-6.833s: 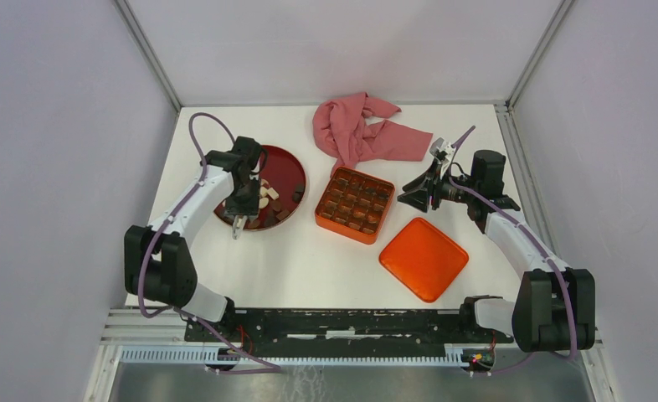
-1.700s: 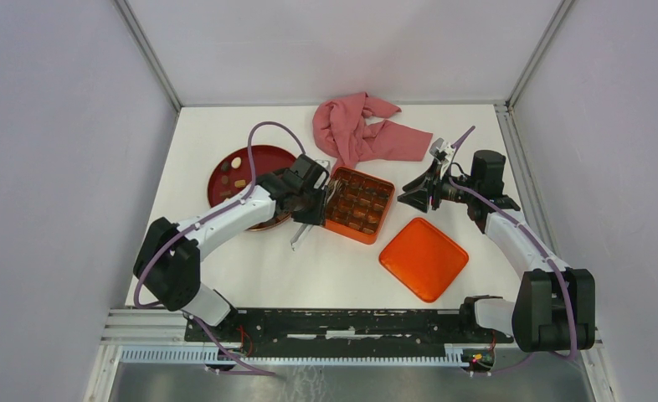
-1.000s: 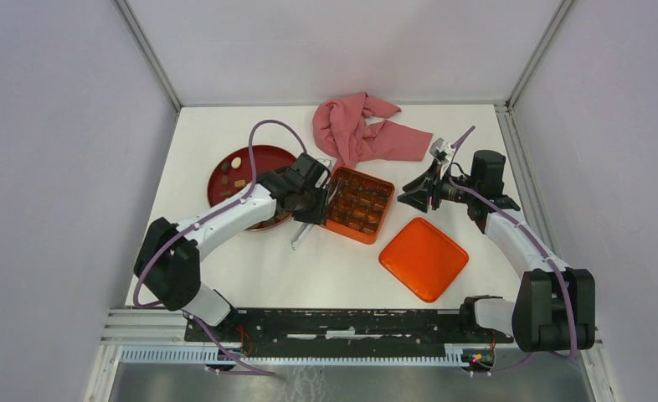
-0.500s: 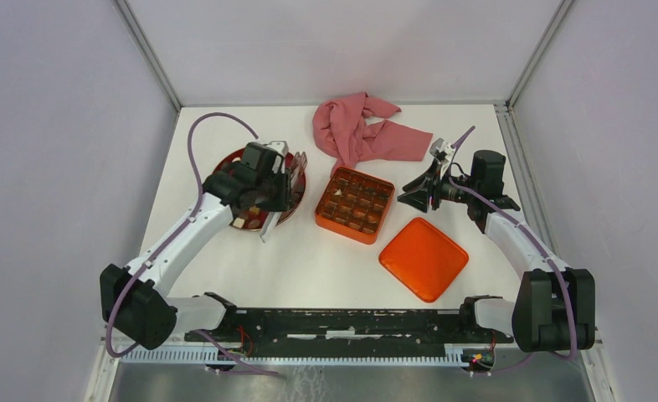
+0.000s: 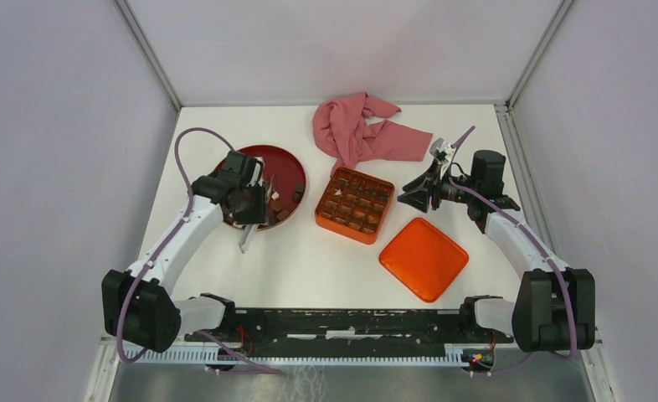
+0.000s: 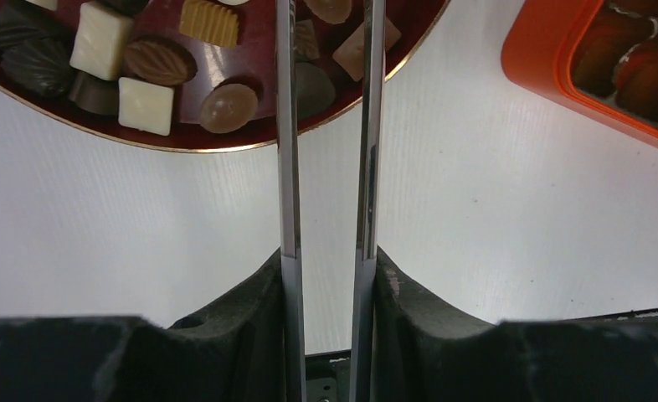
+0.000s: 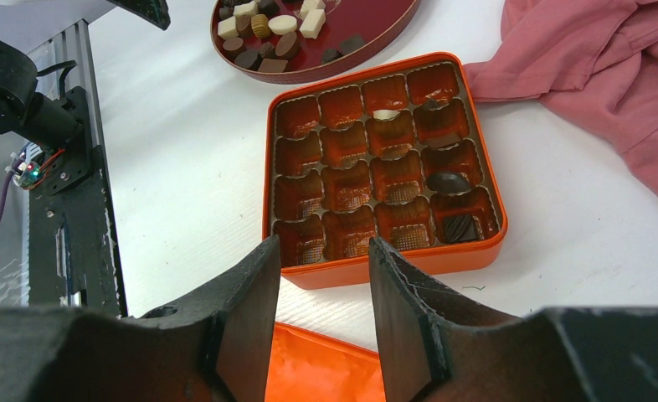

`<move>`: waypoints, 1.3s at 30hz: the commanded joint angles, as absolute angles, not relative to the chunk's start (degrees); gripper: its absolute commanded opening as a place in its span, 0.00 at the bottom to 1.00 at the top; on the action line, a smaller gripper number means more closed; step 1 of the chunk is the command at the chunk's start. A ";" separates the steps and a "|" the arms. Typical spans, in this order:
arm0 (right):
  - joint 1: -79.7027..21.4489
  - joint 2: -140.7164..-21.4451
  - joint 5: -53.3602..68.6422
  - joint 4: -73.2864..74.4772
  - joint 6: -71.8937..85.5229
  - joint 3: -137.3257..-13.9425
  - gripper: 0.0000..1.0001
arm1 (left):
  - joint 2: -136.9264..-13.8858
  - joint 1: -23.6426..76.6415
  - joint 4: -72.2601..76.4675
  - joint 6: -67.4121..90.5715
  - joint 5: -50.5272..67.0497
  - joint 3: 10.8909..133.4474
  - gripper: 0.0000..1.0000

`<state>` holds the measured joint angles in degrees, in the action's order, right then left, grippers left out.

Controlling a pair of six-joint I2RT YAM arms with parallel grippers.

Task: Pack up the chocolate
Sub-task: Pick up the fake chocolate from the plate.

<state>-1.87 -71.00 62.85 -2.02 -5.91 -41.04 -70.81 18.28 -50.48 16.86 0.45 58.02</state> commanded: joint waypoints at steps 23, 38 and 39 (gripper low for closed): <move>-2.09 -71.11 62.92 -2.91 -6.59 -42.89 0.49 | -83.01 15.90 -55.20 9.11 -10.40 64.86 0.41; -2.02 -71.14 63.01 -2.99 -6.55 -42.89 0.49 | -84.59 15.91 -54.66 8.36 -9.03 66.50 0.43; -2.03 -71.10 63.00 -2.99 -6.59 -42.91 0.49 | -84.87 15.93 -54.60 8.42 -9.05 66.60 0.43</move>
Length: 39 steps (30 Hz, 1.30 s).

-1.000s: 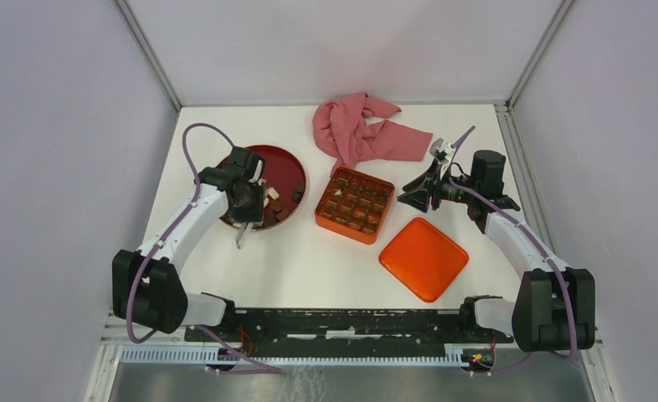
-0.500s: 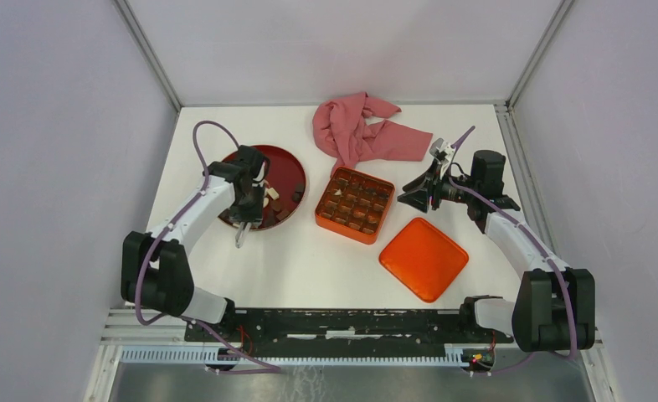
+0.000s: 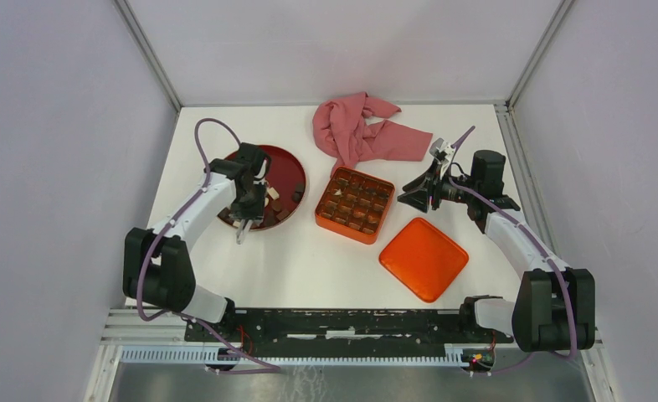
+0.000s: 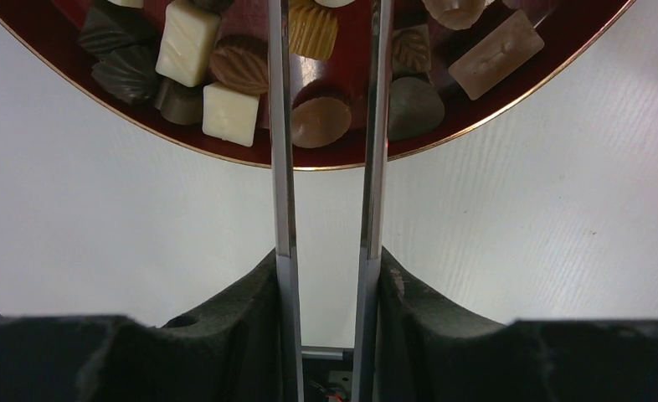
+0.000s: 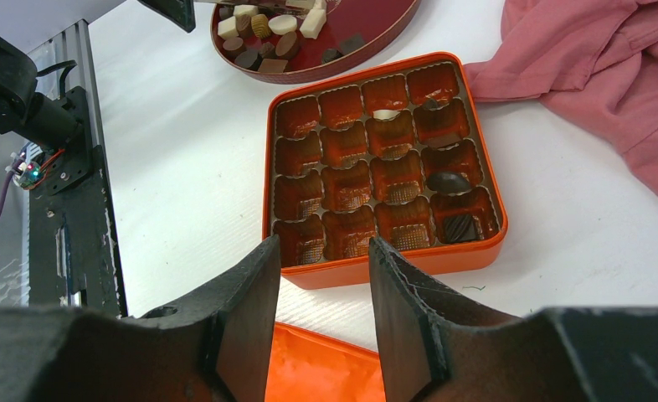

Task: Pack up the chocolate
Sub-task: Pick up the fake chocolate from the plate.

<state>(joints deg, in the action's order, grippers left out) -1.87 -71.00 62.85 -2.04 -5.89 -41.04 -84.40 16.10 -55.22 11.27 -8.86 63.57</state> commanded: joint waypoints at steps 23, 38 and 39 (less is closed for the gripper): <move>-2.04 -70.94 63.02 -2.99 -6.59 -42.94 0.49 | -90.25 15.12 -54.14 7.74 -7.71 69.28 0.45; -2.10 -70.99 63.02 -2.96 -6.59 -42.91 0.49 | -87.45 14.89 -53.20 8.71 -6.93 68.42 0.02; -2.01 -70.96 63.01 -2.99 -6.51 -42.89 0.49 | -87.12 14.94 -53.18 8.85 -7.16 68.43 0.02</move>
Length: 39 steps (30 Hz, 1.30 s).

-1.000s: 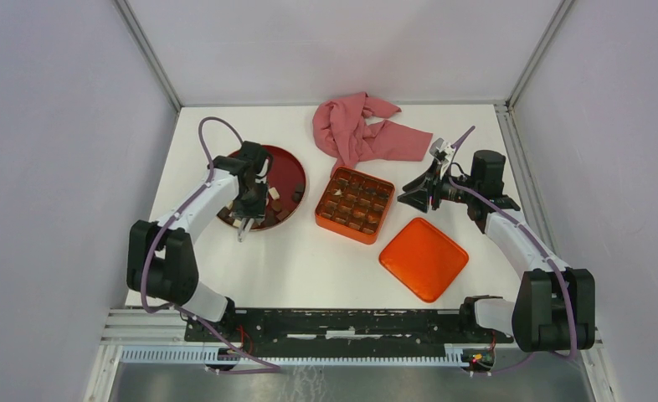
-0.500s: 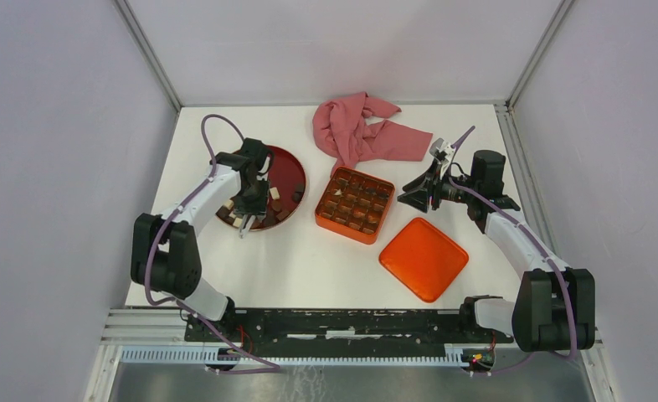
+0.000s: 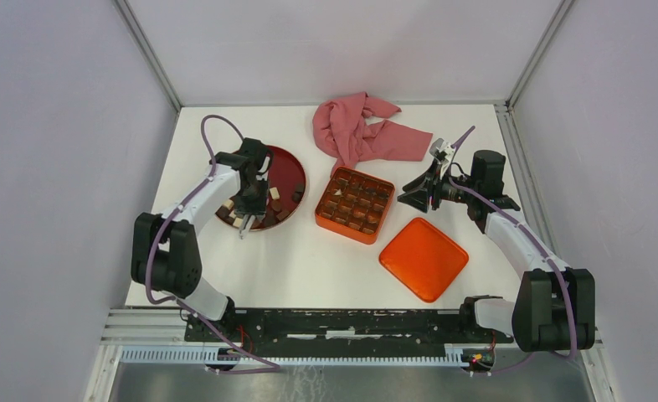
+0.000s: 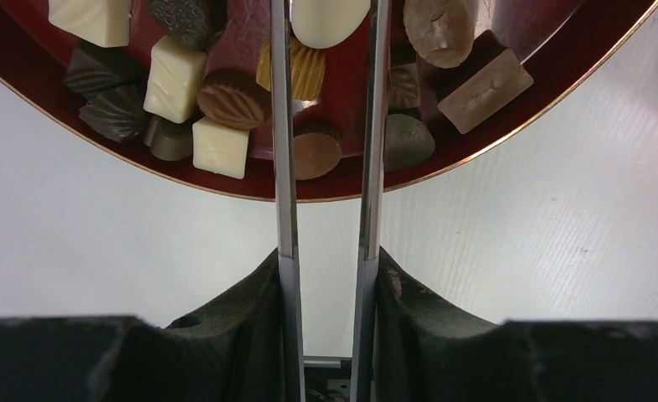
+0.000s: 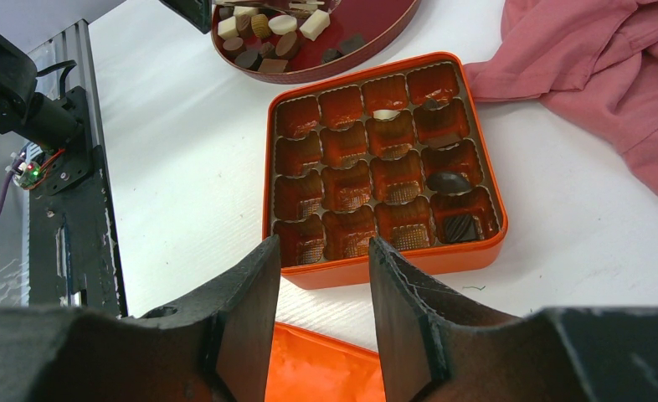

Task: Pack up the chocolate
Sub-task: Pick up the fake chocolate from the plate.

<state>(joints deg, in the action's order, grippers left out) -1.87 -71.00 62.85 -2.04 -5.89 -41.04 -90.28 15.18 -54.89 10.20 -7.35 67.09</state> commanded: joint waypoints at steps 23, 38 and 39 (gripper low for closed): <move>-2.02 -71.35 62.47 -2.95 -6.96 -42.80 0.49 | -78.12 14.89 -52.33 10.55 -7.66 66.31 0.02; -11.24 -73.91 50.19 12.20 -37.47 -48.75 0.77 | -67.64 14.84 -46.73 11.97 -0.49 61.04 0.02; -11.58 -74.81 50.06 12.26 -40.50 -49.46 0.77 | -66.80 14.84 -46.00 12.06 -0.29 60.52 0.02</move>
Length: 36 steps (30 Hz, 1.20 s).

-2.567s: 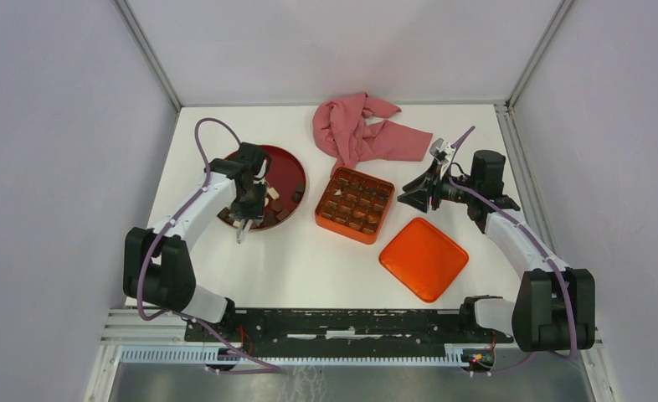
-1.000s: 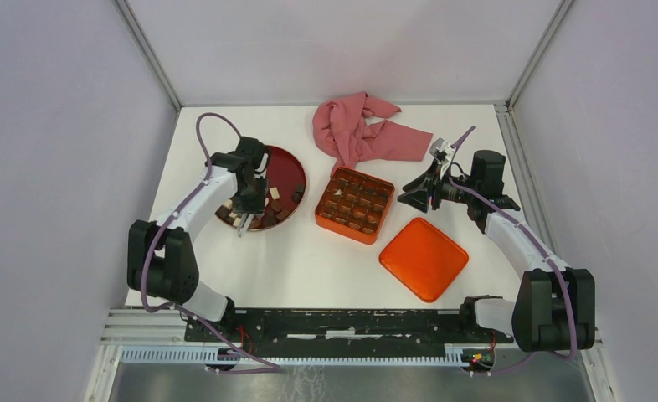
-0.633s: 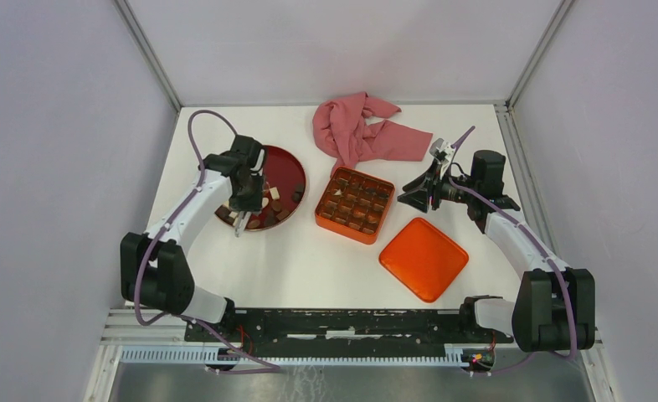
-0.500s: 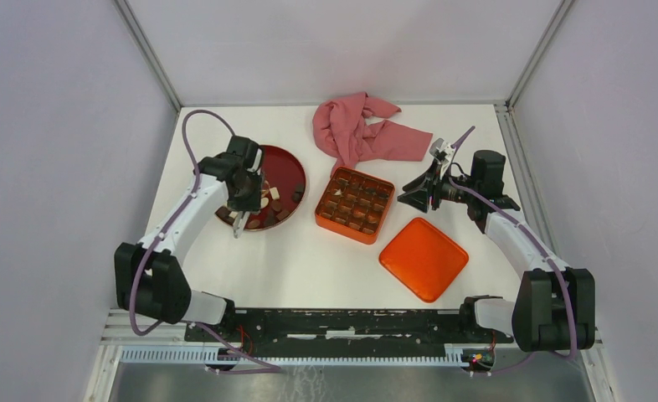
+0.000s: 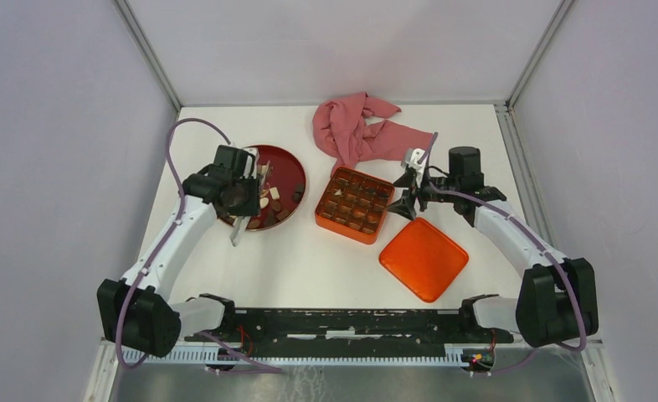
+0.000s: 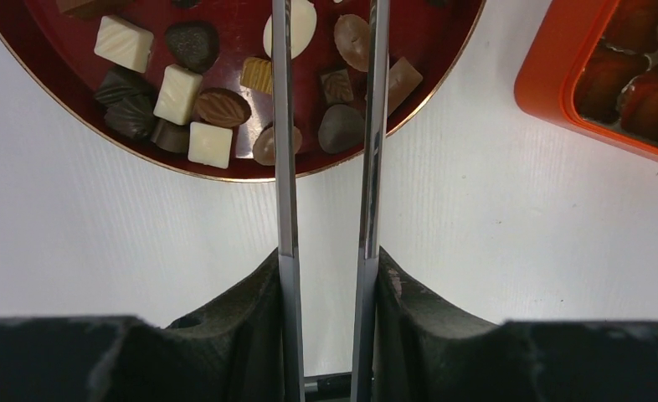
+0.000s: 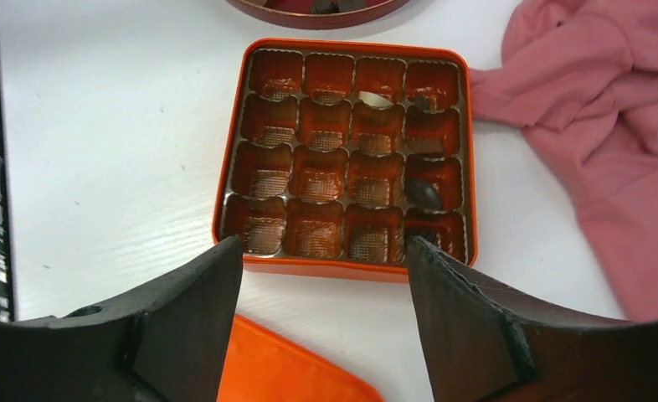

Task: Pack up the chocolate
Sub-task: Pick up the fake chocolate from the plate, then pick up the packing box from the center of the board.

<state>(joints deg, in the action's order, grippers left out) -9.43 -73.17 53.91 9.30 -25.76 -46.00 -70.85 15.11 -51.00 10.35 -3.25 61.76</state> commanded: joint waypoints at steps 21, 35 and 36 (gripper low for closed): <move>-18.58 -112.22 32.52 29.14 -38.57 -87.38 0.54 | -57.75 14.85 -41.64 15.14 9.86 55.19 0.02; -19.90 -118.29 30.43 34.27 -41.43 -91.45 0.48 | -58.07 14.85 -42.31 15.08 10.55 55.35 0.02; -20.17 -118.28 29.92 34.31 -41.70 -91.30 0.46 | -57.91 14.85 -42.32 15.13 10.47 55.37 0.02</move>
<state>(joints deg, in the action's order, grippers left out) -19.09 -117.49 31.86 32.38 -40.16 -89.36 -58.52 15.11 -44.80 13.04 9.26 54.85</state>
